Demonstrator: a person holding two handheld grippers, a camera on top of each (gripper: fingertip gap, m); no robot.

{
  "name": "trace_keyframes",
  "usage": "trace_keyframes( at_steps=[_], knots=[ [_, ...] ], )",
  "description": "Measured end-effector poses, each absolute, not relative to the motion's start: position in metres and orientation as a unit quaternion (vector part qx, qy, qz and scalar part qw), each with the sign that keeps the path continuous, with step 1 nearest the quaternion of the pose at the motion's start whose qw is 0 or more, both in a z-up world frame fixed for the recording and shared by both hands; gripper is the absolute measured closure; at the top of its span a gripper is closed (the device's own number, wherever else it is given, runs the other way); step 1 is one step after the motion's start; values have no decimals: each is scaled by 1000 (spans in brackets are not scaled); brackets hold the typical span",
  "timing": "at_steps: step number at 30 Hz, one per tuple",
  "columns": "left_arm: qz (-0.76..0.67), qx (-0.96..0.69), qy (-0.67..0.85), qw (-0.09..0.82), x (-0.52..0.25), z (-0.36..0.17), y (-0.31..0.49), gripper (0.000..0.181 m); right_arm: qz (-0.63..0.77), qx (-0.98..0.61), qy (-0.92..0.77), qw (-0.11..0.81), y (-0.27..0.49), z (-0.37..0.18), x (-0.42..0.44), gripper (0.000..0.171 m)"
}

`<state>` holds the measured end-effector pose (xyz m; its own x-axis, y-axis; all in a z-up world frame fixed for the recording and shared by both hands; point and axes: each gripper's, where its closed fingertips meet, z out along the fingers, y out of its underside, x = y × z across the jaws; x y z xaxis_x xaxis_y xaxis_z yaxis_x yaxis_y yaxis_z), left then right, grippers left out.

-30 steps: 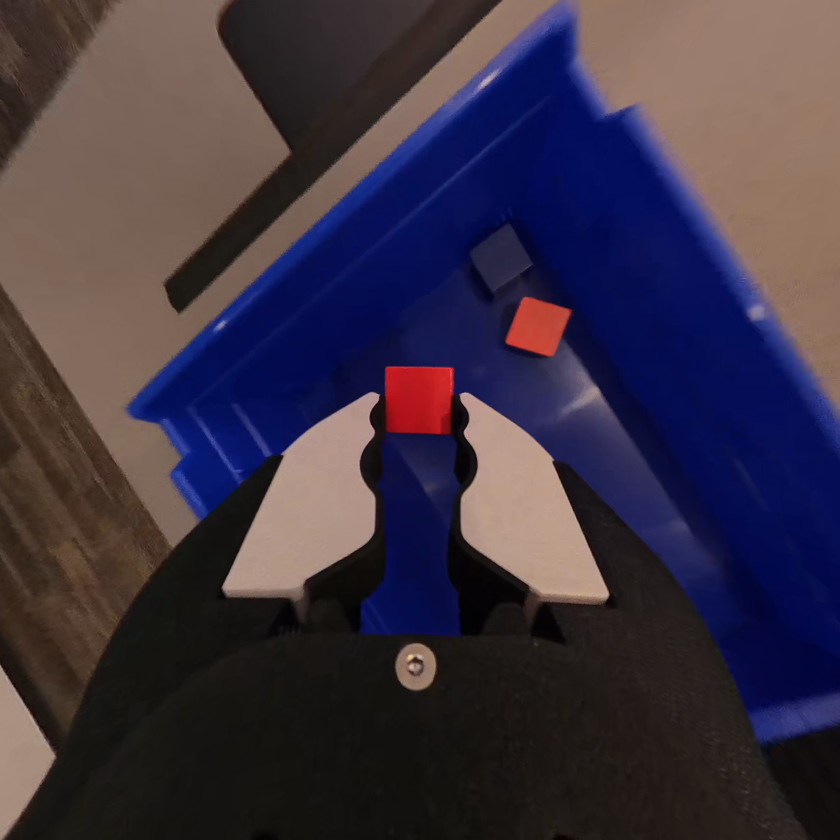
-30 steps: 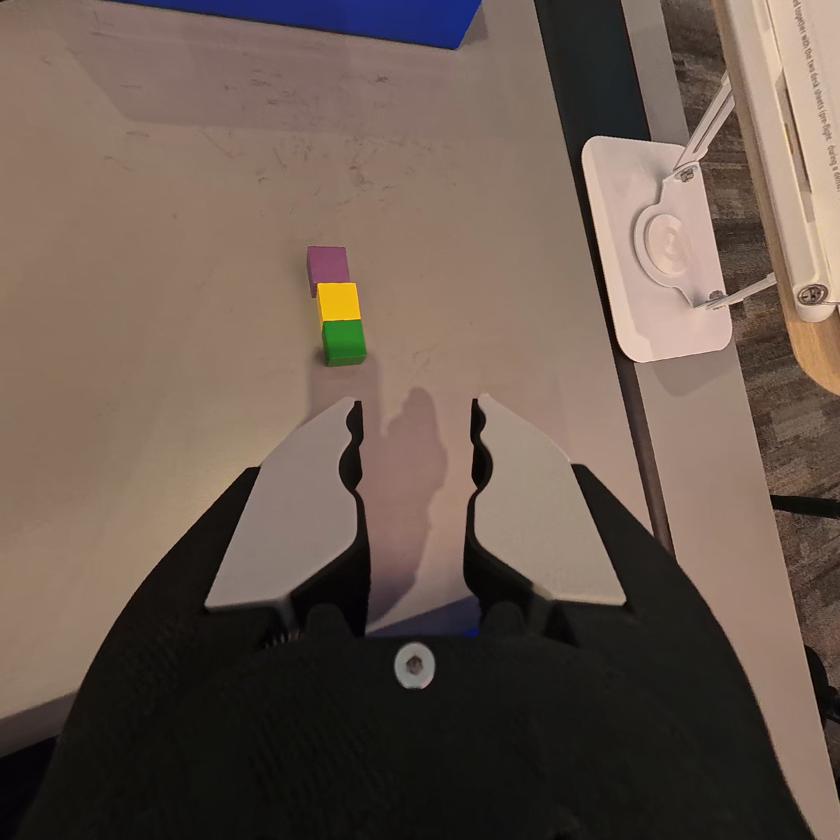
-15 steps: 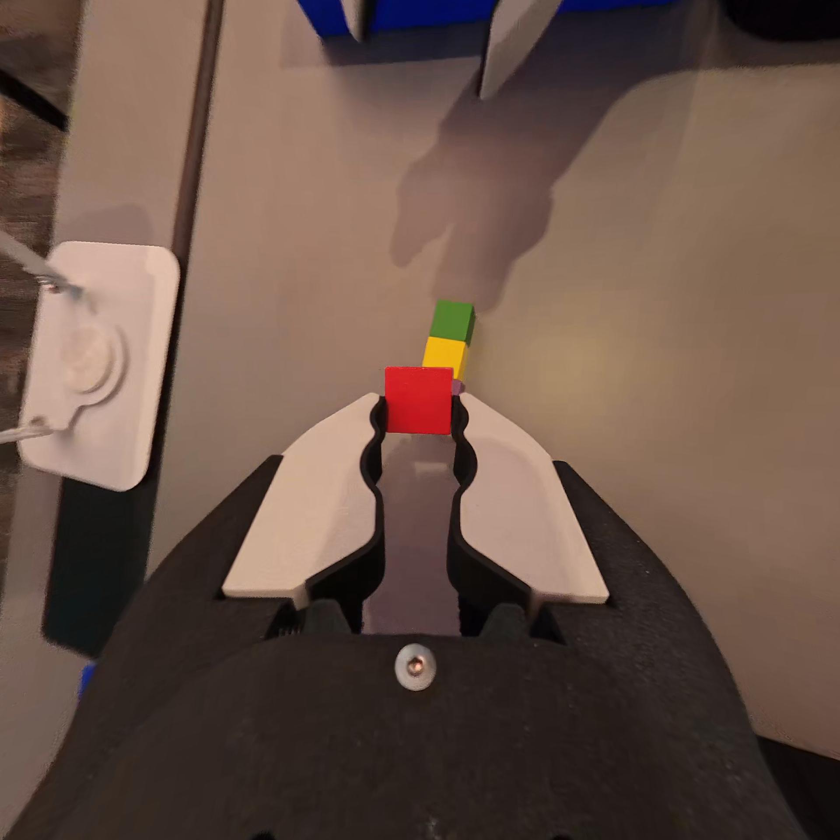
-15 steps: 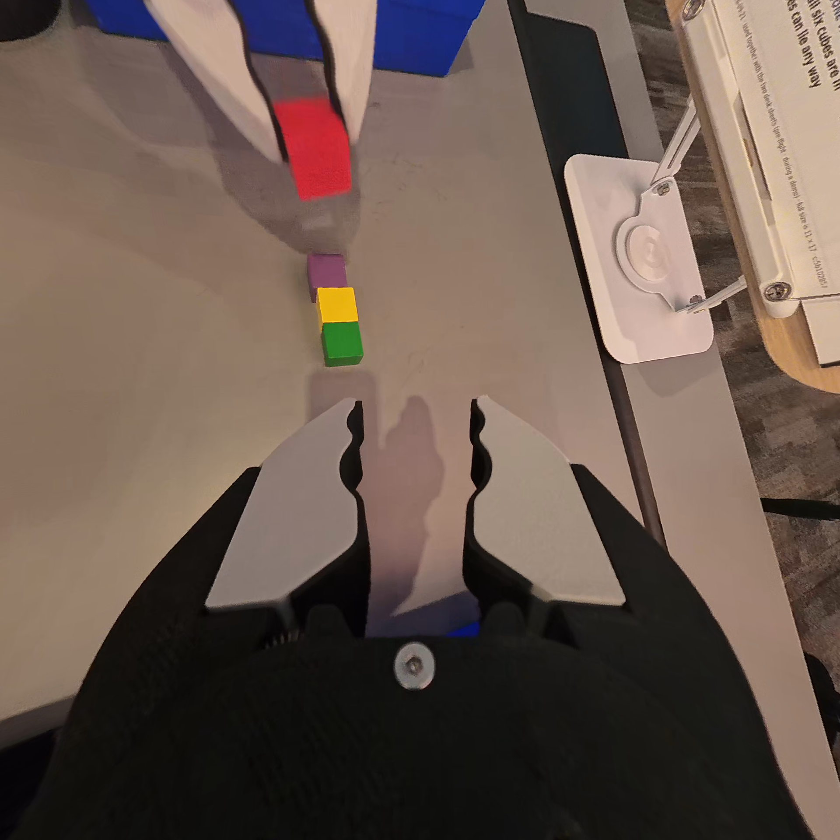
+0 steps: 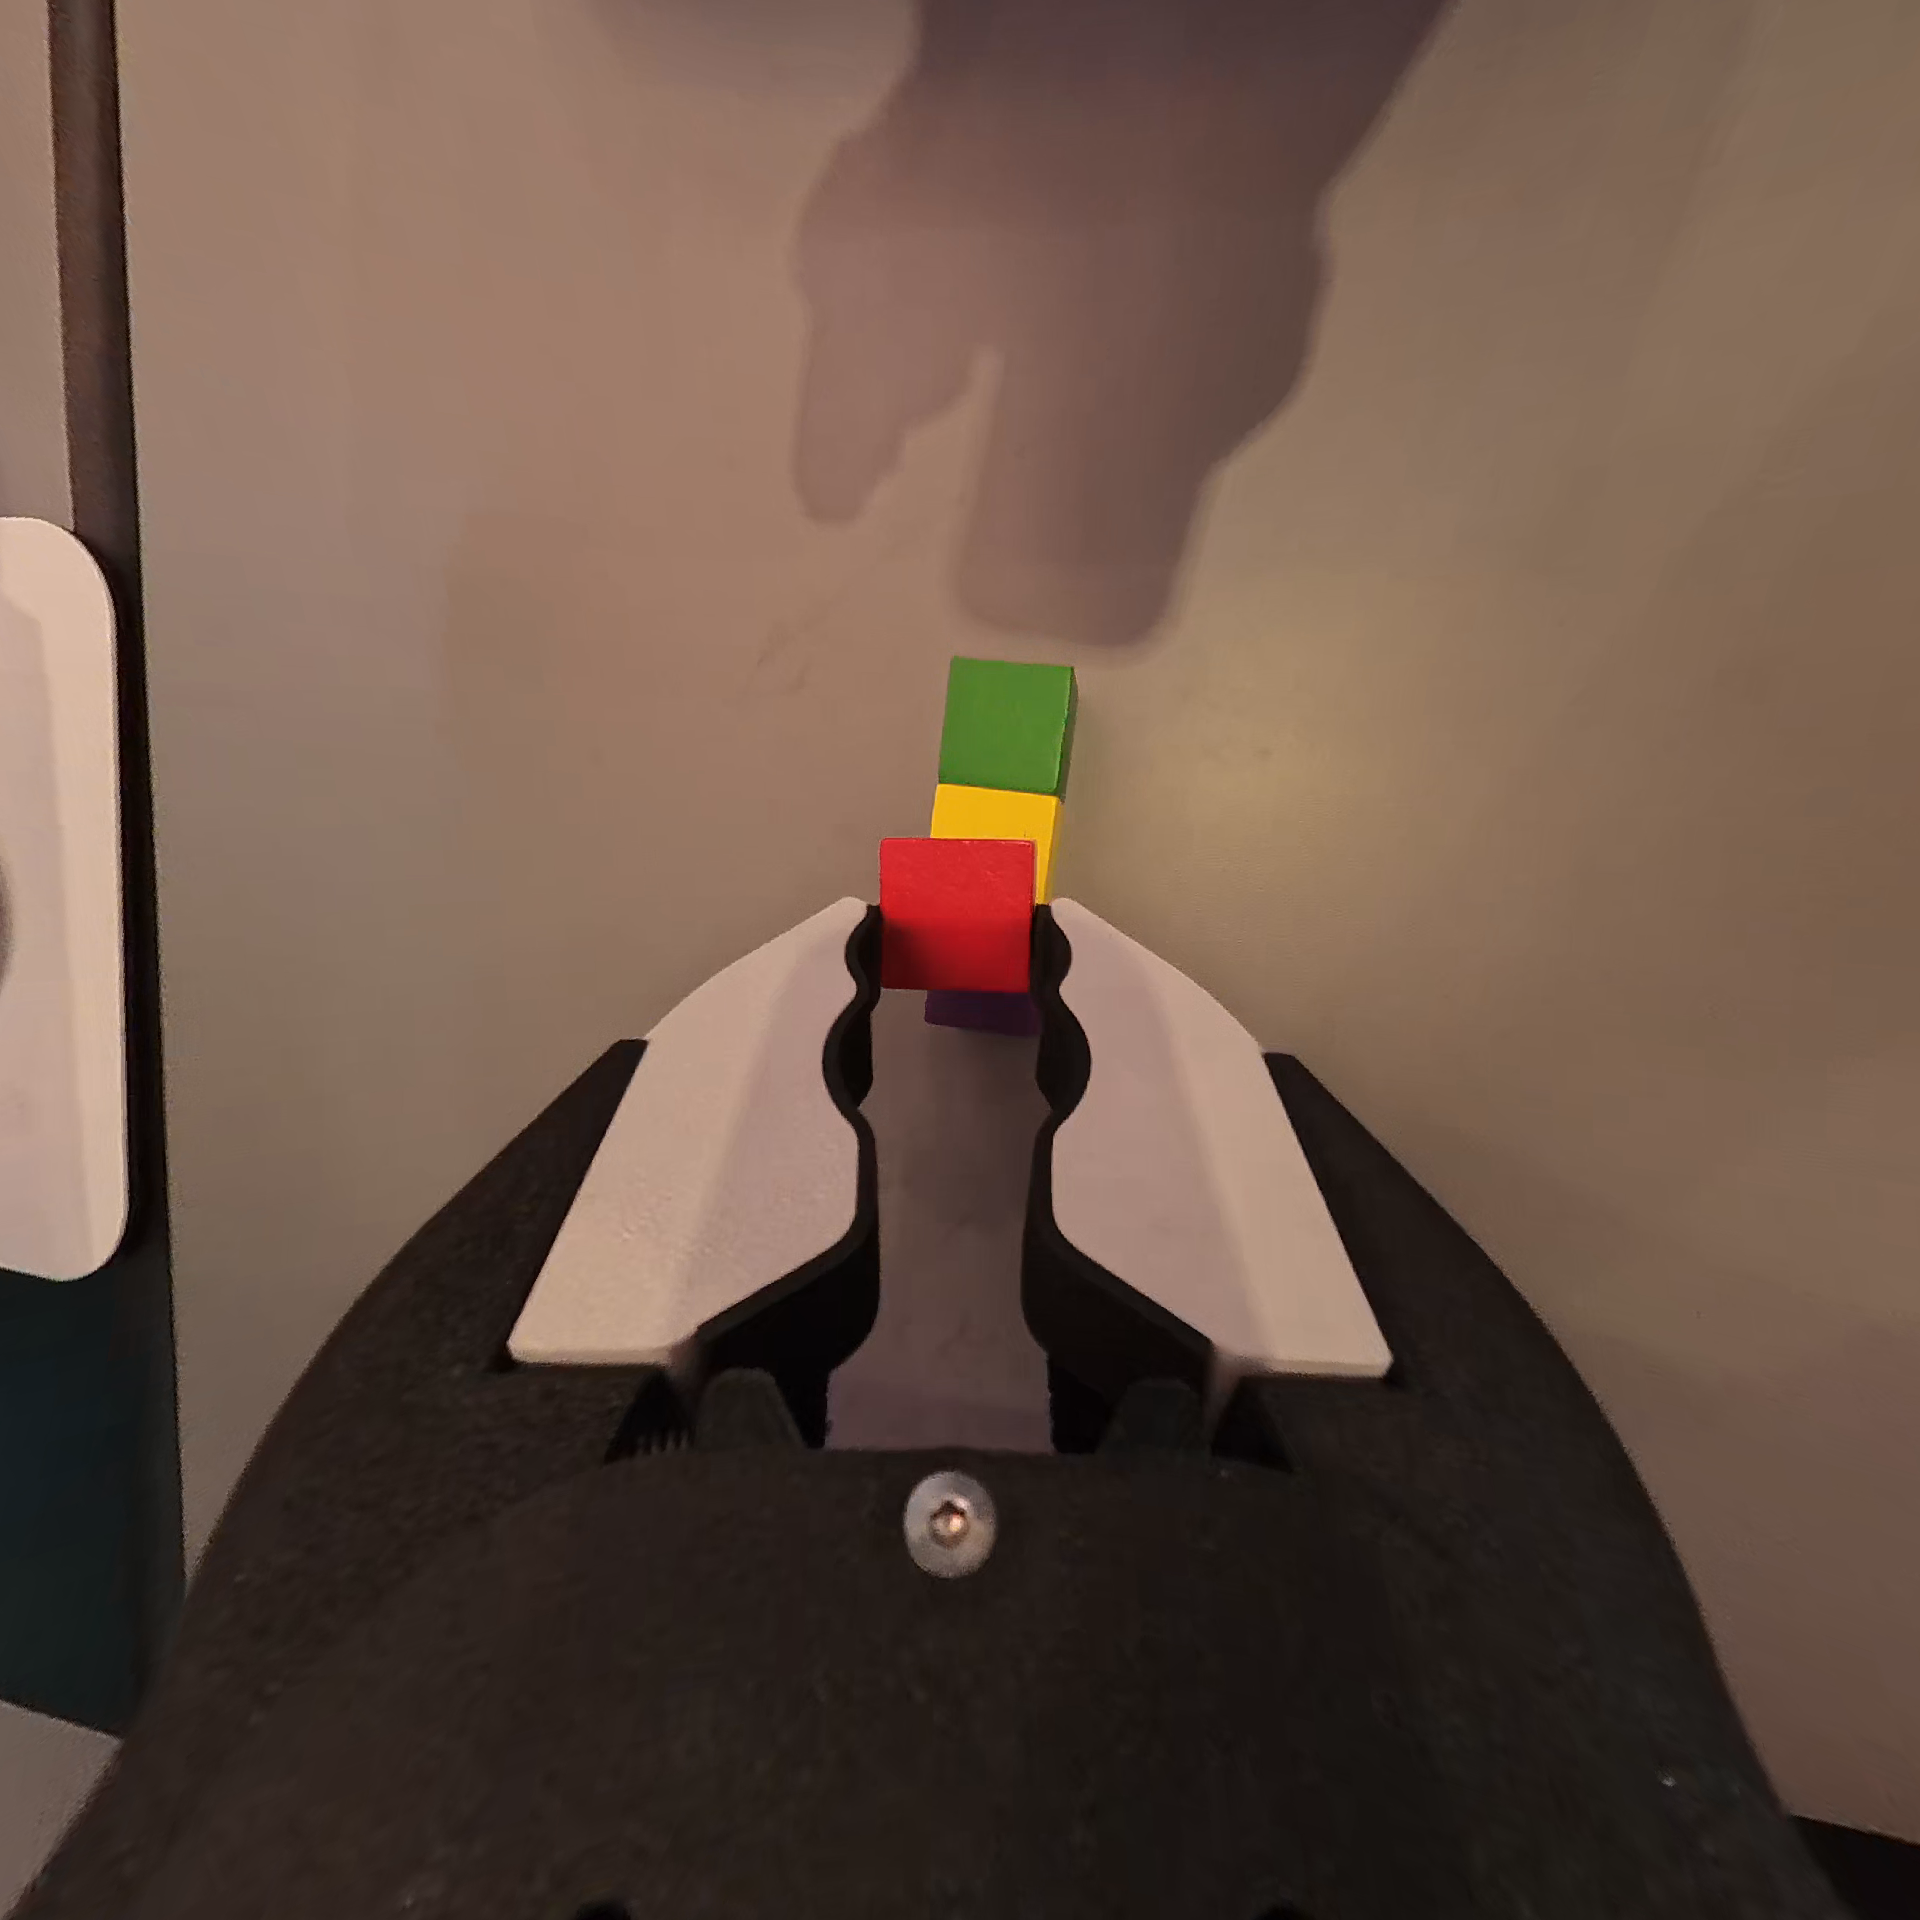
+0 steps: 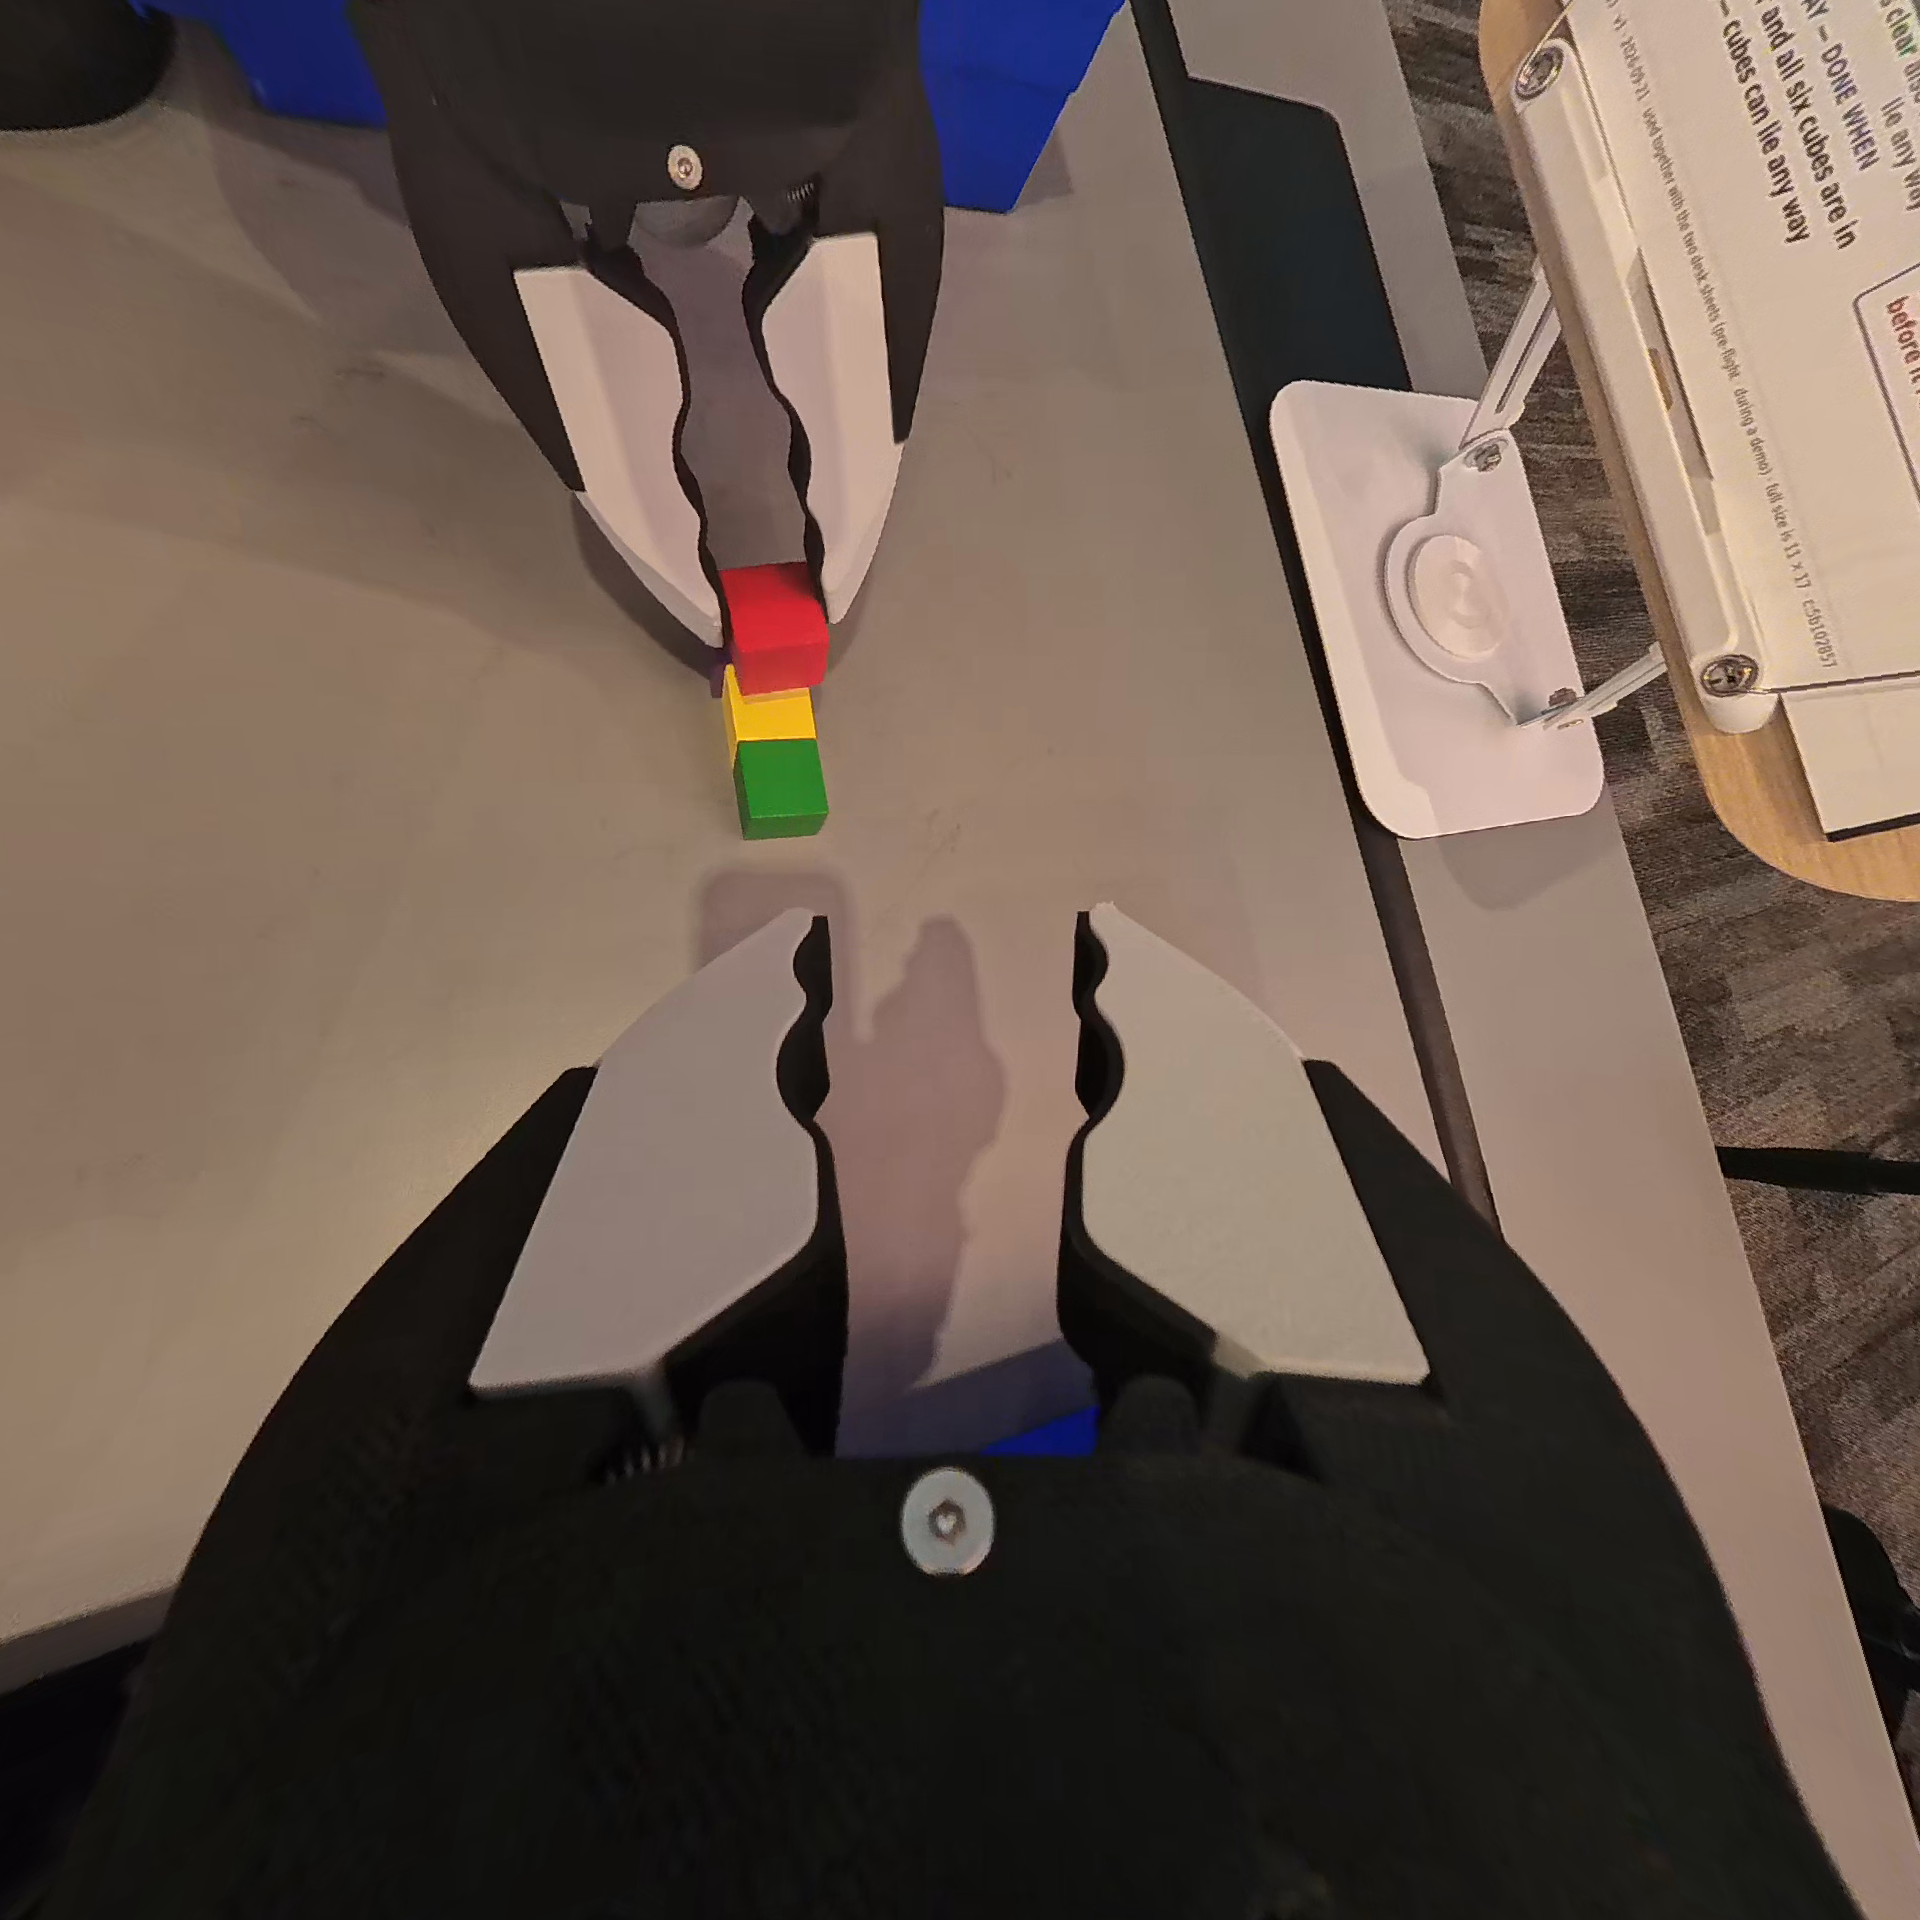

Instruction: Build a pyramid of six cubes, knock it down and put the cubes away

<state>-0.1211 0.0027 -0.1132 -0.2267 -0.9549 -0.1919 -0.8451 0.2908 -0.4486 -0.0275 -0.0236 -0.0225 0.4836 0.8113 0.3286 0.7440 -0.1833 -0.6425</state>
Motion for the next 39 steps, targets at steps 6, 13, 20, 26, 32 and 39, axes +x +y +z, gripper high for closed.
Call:
trace_keyframes(
  at_steps=[6, 13, 20, 26, 32, 39],
  knots=[
    [-123, -580, 782, 194, -123, -118, 0, 154, 41, -769, -507, 387, -24, -24, -26, 125],
    [-133, -580, 779, 196, -118, -117, 0, 153, 44, -769, -507, 388, -24, -24, -26, 125],
    [-134, -570, 788, 192, -106, -116, -3, 153, 45, -770, -507, 386, -25, -25, -25, 126],
    [-133, -564, 793, 188, -101, -118, -4, 153, 48, -769, -505, 389, -25, -23, -23, 126],
    [-128, -558, 800, 178, -99, -122, -7, 153, 48, -770, -507, 384, -25, -26, -24, 126],
    [-131, -560, 796, 189, -97, -122, -5, 142, 51, -770, -507, 383, -25, -26, -24, 126]
  ],
)
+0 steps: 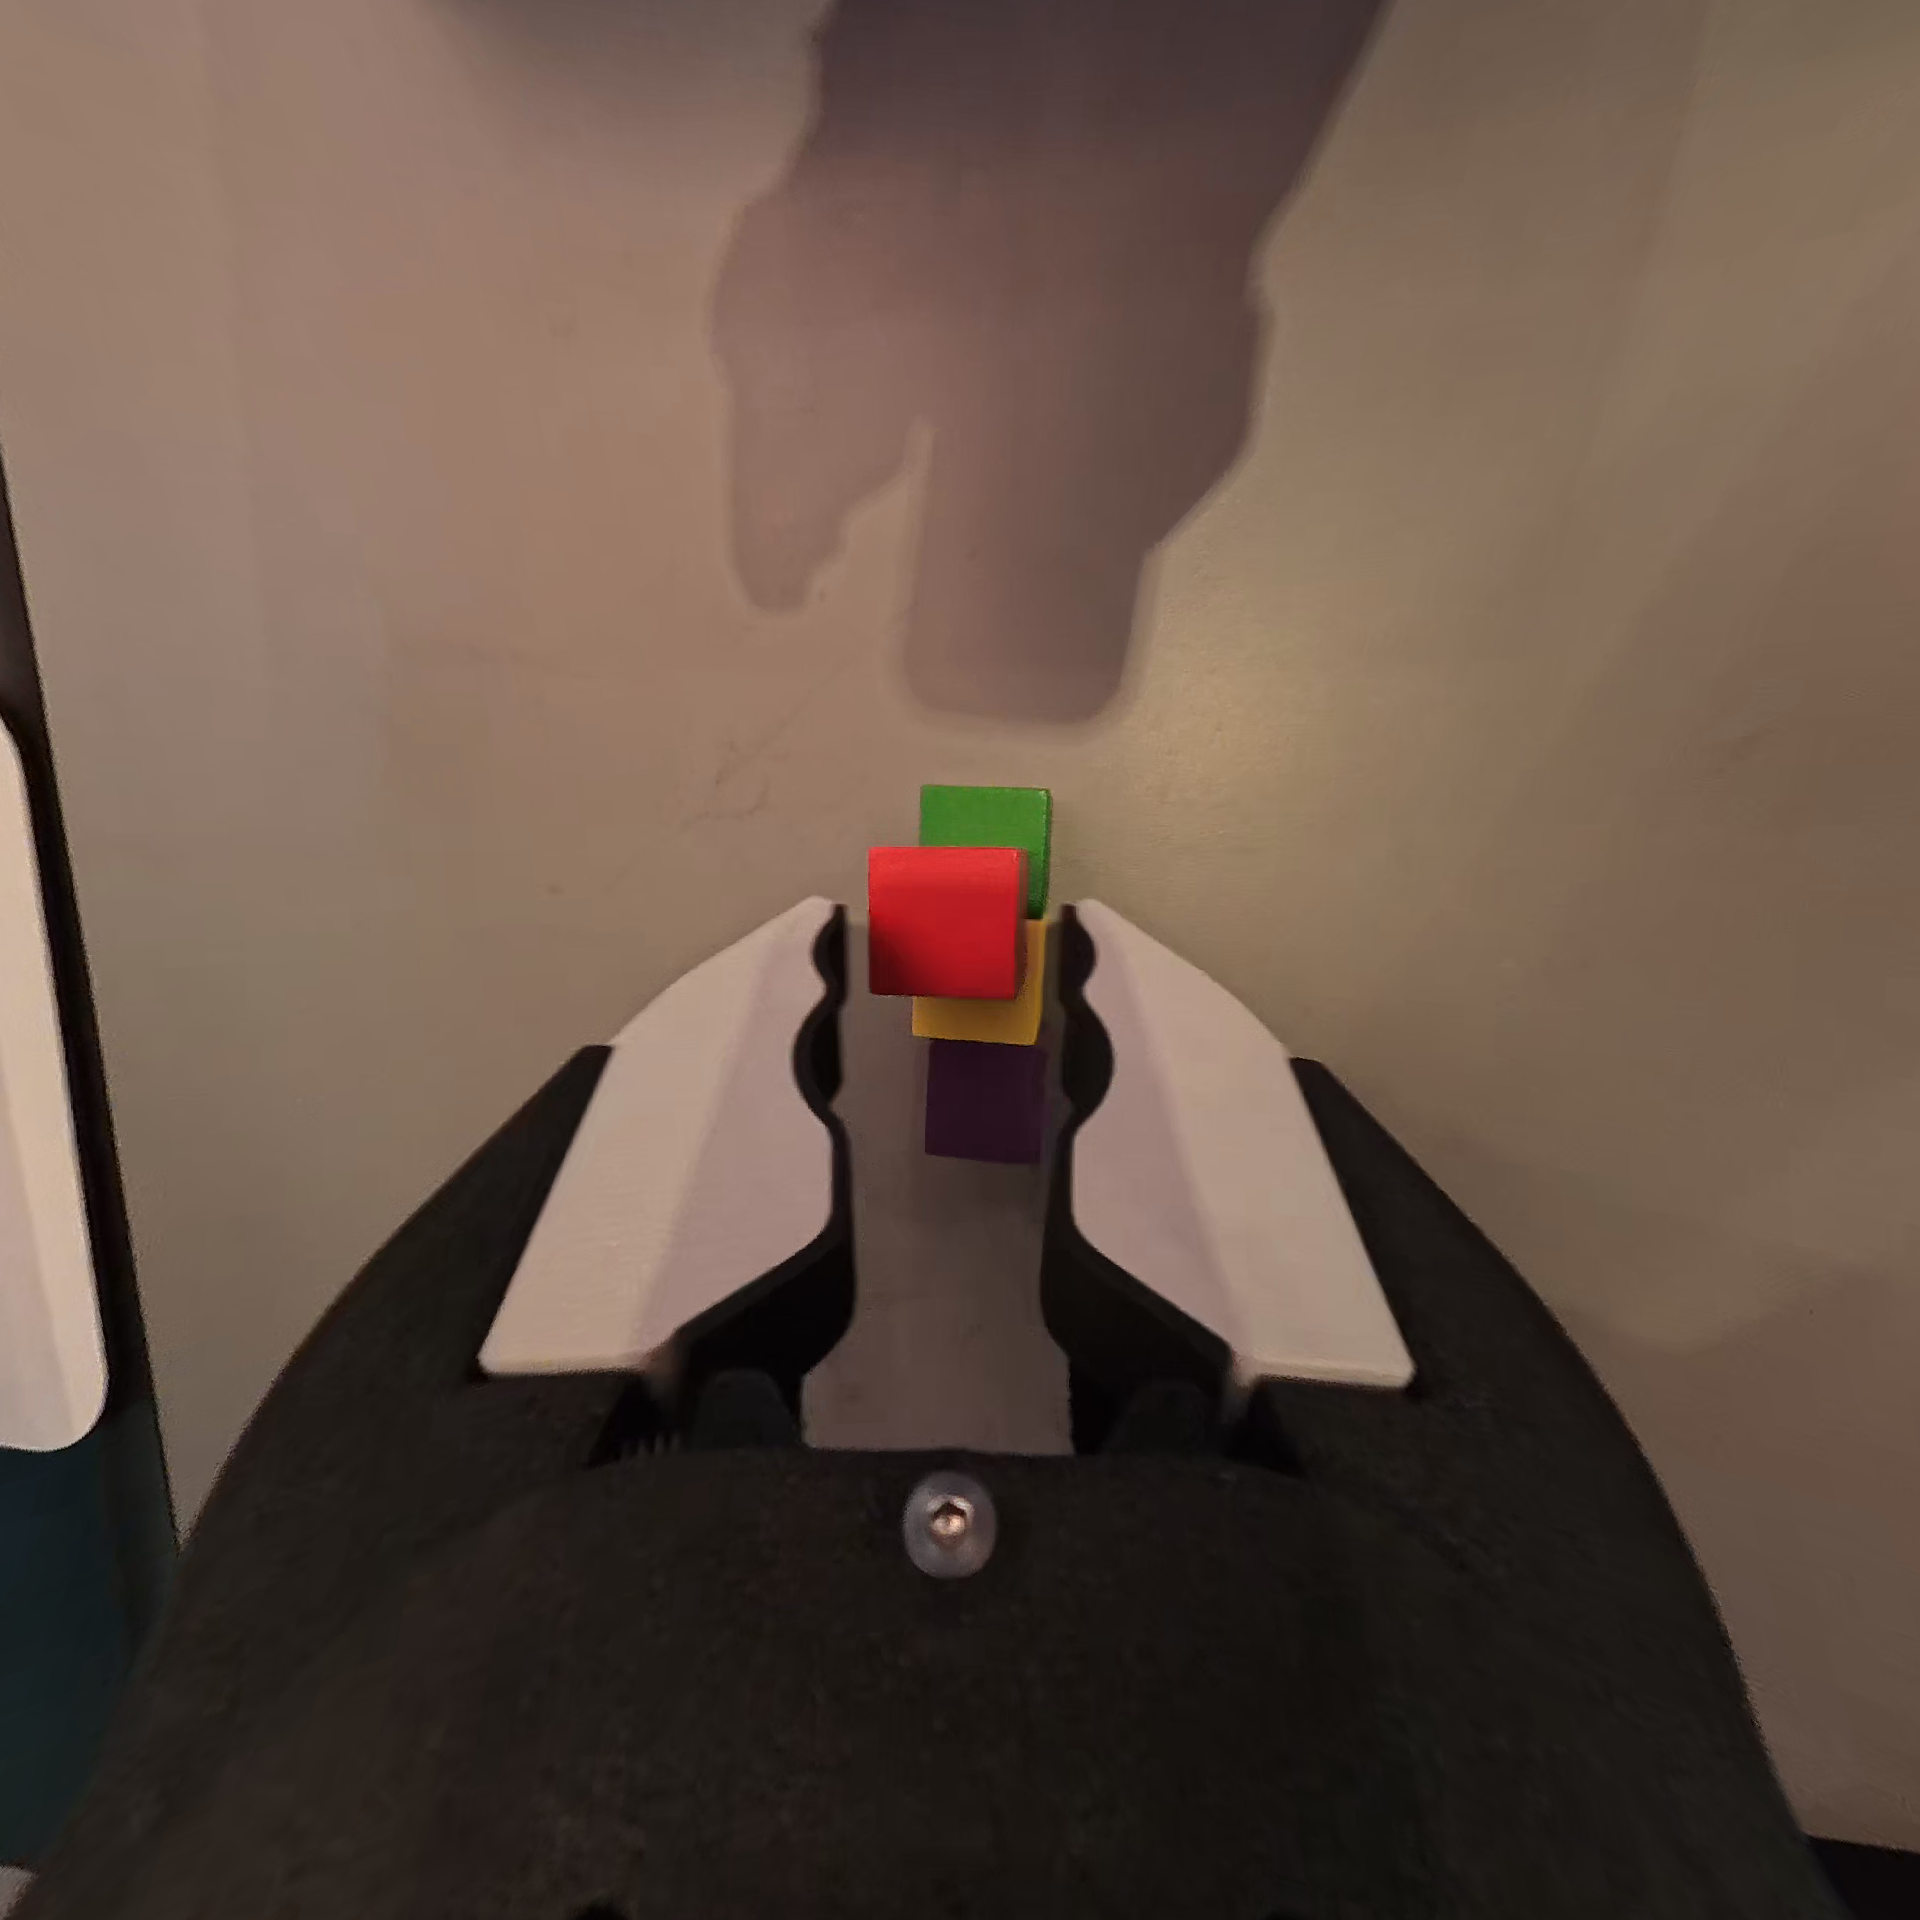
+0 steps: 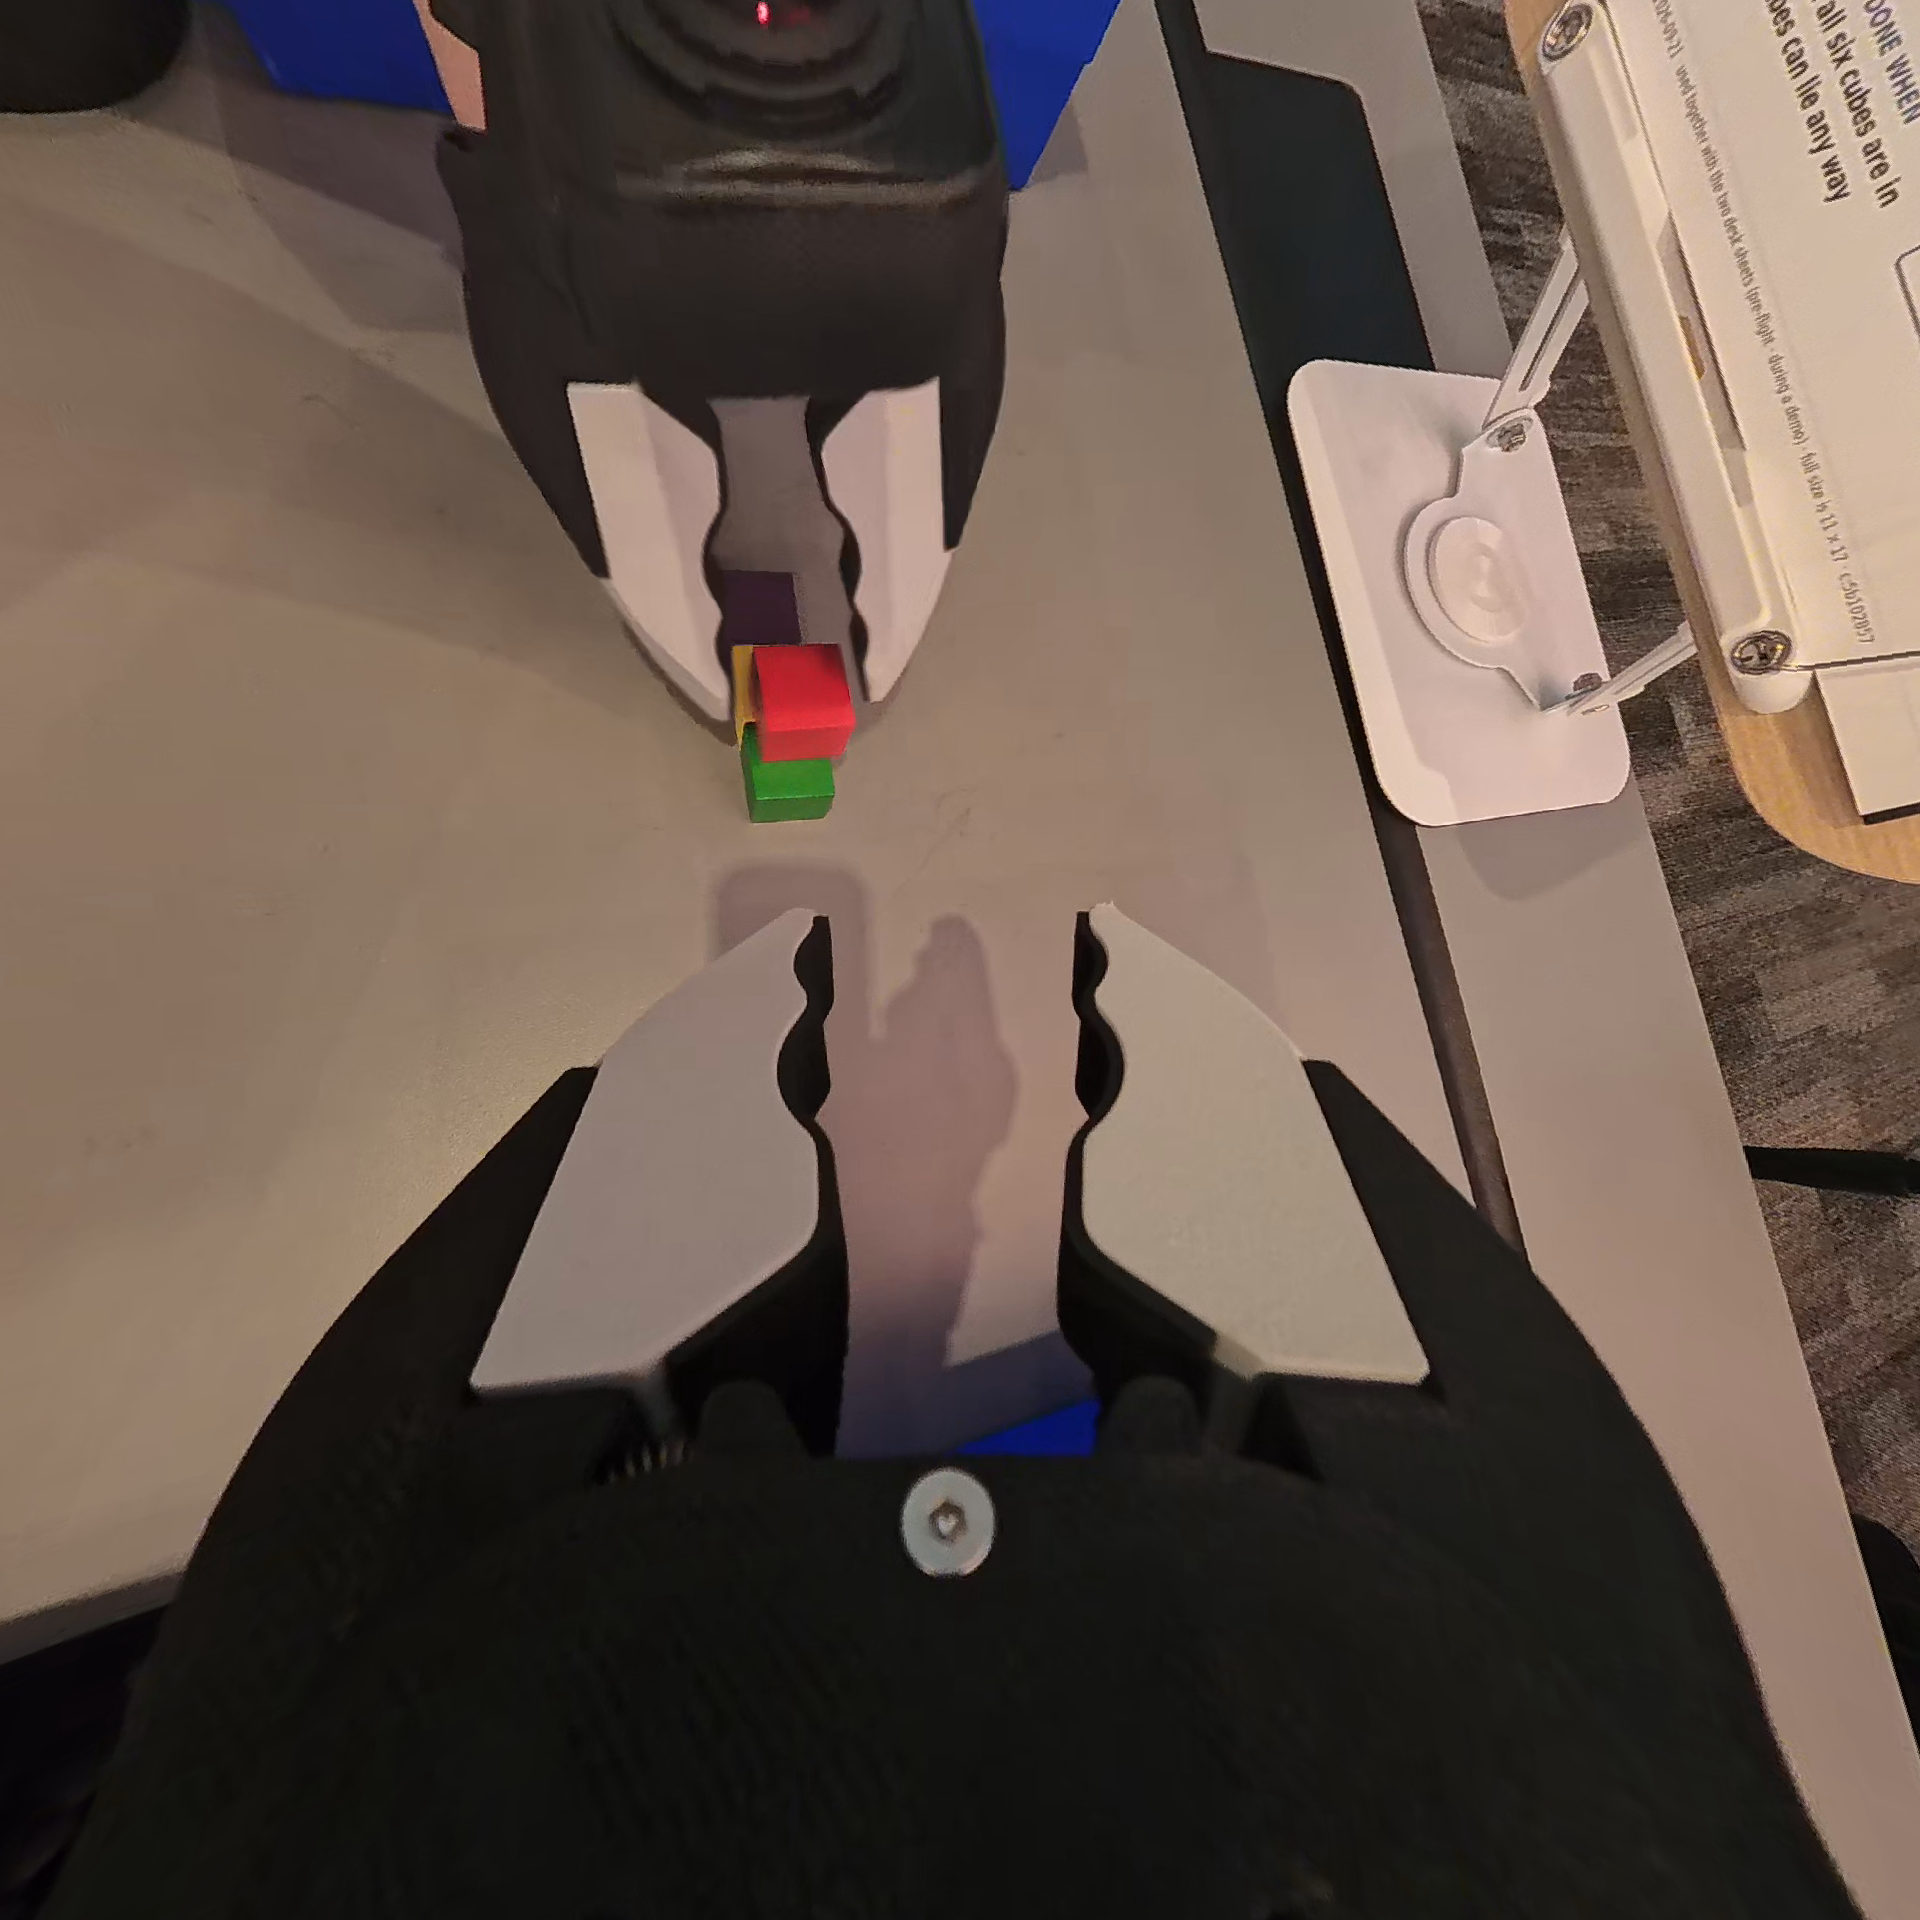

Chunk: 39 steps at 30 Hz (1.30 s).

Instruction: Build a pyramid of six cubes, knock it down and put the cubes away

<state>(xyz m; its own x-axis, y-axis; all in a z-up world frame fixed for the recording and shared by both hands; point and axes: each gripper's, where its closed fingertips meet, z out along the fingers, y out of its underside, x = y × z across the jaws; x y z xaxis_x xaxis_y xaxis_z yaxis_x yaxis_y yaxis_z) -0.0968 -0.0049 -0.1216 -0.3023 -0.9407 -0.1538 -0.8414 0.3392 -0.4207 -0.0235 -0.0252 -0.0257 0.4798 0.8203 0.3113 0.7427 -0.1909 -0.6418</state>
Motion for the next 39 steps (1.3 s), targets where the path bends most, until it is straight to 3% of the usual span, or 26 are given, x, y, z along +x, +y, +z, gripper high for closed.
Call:
trace_keyframes(
  at_steps=[3, 12, 19, 24, 28, 32, 39],
  knots=[
    [-149, -555, 791, 211, -94, -108, -6, 125, 50, -771, -506, 383, -25, -26, -22, 126],
    [-193, -597, 726, 282, -126, -31, 20, 132, 53, -773, -501, 385, -24, -27, -18, 126],
    [-102, -716, 584, 370, -254, 14, 108, 142, 58, -774, -506, 377, -22, -34, -22, 125],
    [-77, -846, 420, 320, -351, -21, 148, 143, 65, -774, -510, 369, -19, -40, -28, 125],
    [-127, -890, 343, 273, -364, -75, 156, 141, 65, -778, -512, 359, -17, -46, -29, 125],
    [-119, -869, 399, 267, -356, -113, 164, 137, 76, -779, -509, 358, -19, -47, -30, 125],
    [-147, -813, 501, 256, -323, -129, 156, 131, 83, -780, -501, 365, -18, -43, -27, 125]
  ],
)
